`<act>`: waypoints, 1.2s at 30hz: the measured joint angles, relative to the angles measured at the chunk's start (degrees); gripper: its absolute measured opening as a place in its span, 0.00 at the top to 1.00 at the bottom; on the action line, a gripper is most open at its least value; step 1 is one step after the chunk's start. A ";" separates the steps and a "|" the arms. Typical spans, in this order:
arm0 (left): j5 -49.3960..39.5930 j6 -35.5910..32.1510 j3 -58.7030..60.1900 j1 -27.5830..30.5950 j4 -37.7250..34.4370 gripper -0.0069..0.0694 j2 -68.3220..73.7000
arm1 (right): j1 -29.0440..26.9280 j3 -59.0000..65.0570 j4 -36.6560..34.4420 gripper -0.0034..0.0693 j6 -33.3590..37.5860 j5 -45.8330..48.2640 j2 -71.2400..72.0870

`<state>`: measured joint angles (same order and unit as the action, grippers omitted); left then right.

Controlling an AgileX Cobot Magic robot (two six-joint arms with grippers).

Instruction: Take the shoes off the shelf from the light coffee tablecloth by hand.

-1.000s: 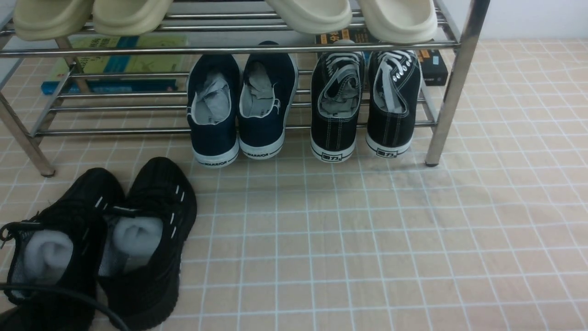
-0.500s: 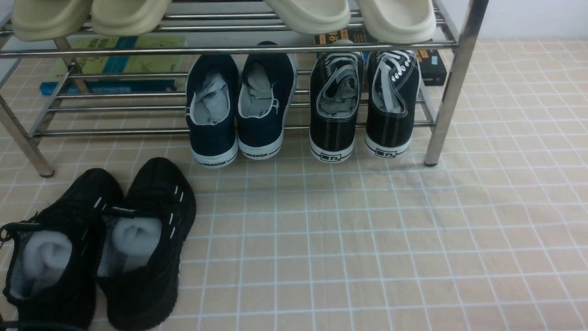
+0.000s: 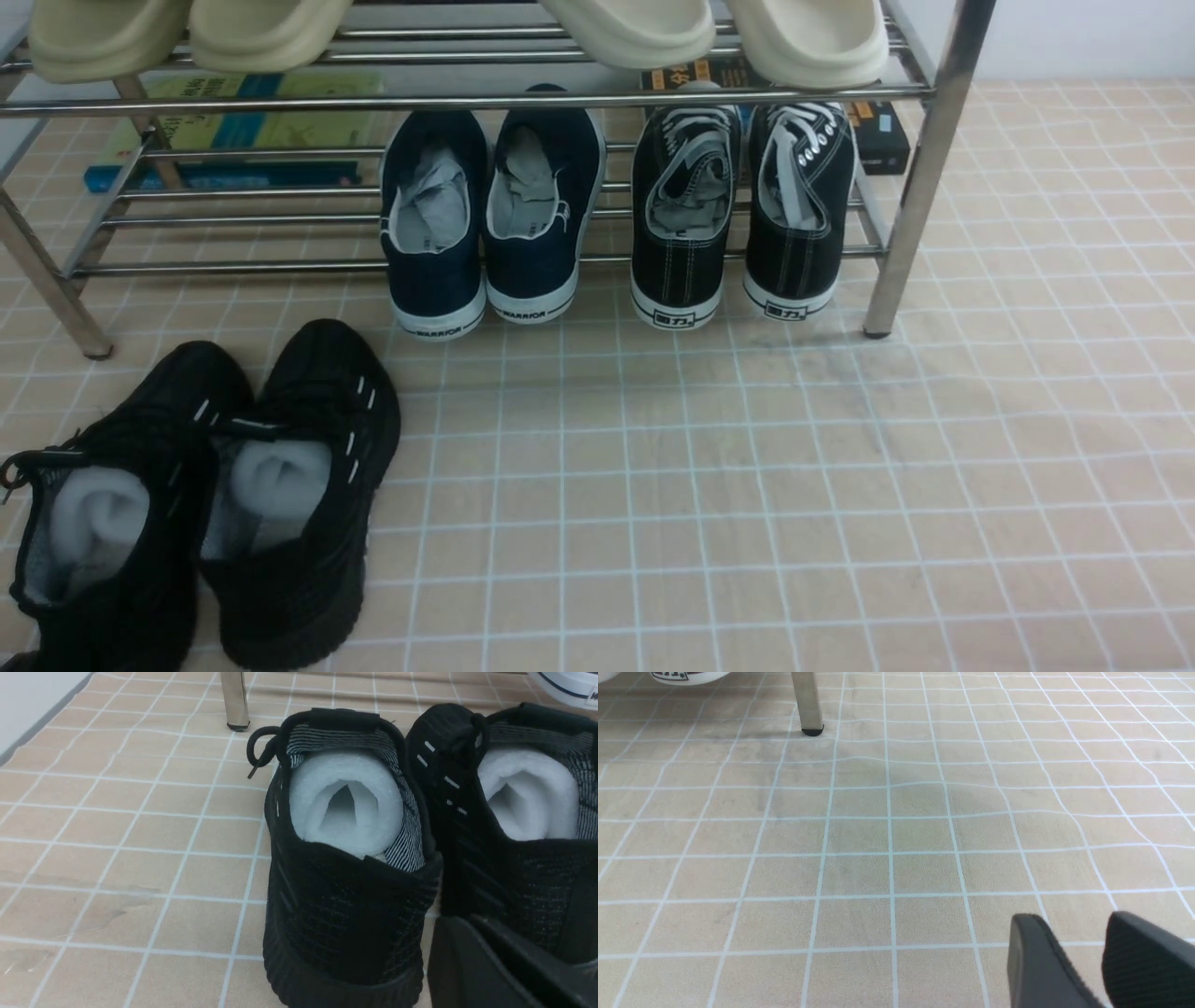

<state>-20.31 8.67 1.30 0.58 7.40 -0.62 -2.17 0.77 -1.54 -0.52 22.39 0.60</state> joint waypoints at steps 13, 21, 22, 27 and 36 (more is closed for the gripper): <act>-0.13 0.10 0.00 0.00 0.06 0.84 0.00 | 0.00 0.00 0.00 0.63 0.00 0.00 0.00; -0.26 0.10 0.00 0.00 0.97 0.84 0.00 | 0.00 0.00 0.00 0.63 0.00 0.00 0.00; -0.26 0.10 0.00 0.00 1.06 0.83 0.00 | 0.00 0.00 0.00 0.63 0.00 0.00 0.00; -0.26 0.12 0.00 0.00 1.28 0.82 0.00 | 0.00 0.00 0.00 0.63 0.00 0.00 0.00; -0.31 0.12 0.00 0.00 1.28 0.81 0.00 | 0.00 0.00 0.00 0.63 0.00 0.00 0.00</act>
<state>-20.63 8.79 1.30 0.58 8.68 -0.62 -2.17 0.77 -1.54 -0.52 22.39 0.60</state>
